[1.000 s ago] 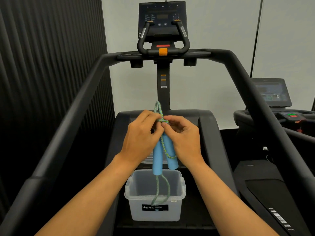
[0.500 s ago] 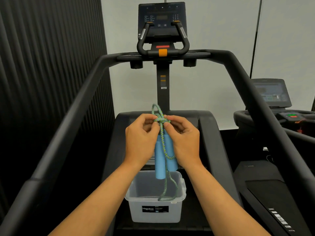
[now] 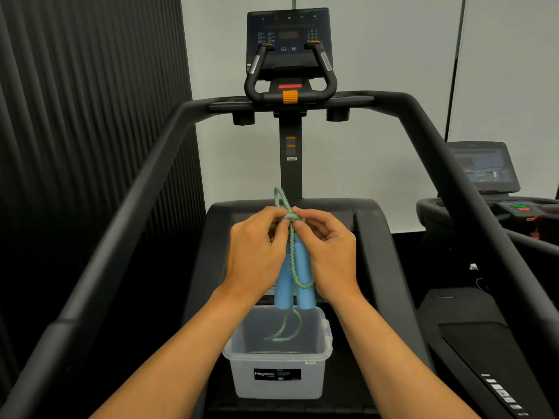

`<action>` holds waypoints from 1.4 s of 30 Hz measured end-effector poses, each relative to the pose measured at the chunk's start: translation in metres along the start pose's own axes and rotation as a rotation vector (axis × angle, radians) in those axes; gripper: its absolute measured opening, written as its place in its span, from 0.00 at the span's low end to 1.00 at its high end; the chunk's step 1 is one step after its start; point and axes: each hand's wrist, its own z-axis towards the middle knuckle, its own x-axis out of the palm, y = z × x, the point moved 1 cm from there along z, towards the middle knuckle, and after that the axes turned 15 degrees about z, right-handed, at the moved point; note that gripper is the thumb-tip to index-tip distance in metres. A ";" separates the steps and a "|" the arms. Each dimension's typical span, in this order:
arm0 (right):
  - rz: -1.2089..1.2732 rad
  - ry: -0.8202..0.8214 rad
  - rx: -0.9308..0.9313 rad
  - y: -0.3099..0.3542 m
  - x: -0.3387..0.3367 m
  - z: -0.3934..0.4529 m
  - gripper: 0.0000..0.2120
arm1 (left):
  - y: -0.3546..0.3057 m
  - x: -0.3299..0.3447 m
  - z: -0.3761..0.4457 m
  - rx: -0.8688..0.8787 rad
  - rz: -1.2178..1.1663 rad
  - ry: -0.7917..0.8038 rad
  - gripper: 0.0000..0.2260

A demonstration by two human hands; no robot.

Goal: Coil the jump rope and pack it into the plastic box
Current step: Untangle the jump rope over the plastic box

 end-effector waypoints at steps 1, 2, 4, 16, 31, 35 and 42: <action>0.007 0.000 0.005 0.000 -0.001 0.000 0.11 | -0.001 -0.001 0.000 -0.028 -0.026 0.004 0.05; 0.009 0.000 0.006 0.000 -0.001 0.000 0.10 | -0.002 -0.002 0.000 -0.058 -0.046 0.010 0.05; 0.011 -0.002 0.006 0.001 -0.002 0.000 0.10 | -0.003 -0.001 0.001 -0.116 -0.079 0.031 0.05; 0.068 -0.034 0.009 0.000 -0.004 -0.001 0.11 | 0.000 0.000 0.000 -0.384 -0.336 0.114 0.05; 0.092 -0.142 0.036 -0.004 -0.007 -0.001 0.07 | 0.002 0.011 -0.003 -0.483 -0.450 0.104 0.06; 0.099 -0.137 0.036 0.001 -0.006 0.000 0.09 | 0.006 0.015 -0.009 -0.557 -0.443 0.129 0.11; 0.074 -0.142 0.038 0.003 -0.005 -0.002 0.07 | 0.002 0.011 -0.005 -0.919 -0.812 0.271 0.14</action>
